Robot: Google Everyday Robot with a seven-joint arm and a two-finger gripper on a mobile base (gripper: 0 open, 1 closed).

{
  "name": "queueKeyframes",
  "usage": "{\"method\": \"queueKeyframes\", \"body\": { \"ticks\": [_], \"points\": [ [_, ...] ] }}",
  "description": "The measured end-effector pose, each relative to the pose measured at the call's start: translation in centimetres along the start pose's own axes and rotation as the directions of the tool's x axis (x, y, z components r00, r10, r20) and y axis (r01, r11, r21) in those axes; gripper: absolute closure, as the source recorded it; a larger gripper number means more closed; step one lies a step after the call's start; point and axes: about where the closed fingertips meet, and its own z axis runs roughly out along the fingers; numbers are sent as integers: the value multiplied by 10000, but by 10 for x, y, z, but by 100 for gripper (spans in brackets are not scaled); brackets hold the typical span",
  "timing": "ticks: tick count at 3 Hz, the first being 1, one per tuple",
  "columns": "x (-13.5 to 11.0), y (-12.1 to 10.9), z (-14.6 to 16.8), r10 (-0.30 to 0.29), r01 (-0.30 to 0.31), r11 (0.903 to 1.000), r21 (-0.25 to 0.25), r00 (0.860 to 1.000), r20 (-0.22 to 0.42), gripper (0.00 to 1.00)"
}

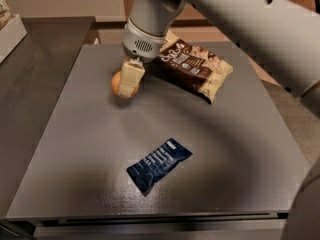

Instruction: Move orange near rxbar blueberry

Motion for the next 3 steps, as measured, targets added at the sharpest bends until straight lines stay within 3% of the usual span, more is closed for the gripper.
{"method": "queueKeyframes", "body": {
  "ticks": [3],
  "points": [
    [68,67,-5,243,-263,9978,-605,9991,-336,100]
  ]
}}
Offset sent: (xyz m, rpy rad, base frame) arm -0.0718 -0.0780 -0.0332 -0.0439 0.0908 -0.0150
